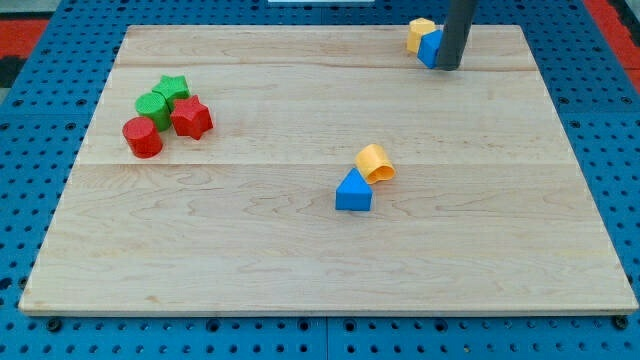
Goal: Move yellow heart at bottom left to blue cube
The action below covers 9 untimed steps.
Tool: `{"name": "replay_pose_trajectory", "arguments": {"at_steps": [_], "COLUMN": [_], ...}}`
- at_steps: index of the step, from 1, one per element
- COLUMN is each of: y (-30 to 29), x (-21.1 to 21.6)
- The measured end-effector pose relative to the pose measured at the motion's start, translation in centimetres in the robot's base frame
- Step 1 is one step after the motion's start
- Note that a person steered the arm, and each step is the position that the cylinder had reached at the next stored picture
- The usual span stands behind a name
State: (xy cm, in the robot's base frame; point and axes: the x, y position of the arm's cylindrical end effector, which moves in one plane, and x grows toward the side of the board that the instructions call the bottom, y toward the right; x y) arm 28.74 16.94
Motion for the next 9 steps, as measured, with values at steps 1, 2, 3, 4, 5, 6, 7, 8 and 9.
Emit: {"name": "replay_pose_trajectory", "arguments": {"at_steps": [1,2,3,4,5,6,7,8,9], "y": [0.2,-0.6,-5.5,-8.4,-13.3,-15.6,-12.9,-9.8,-9.2], "x": [7.4,17.4,21.9,25.5,25.3,22.2,21.5,20.3,18.4]}}
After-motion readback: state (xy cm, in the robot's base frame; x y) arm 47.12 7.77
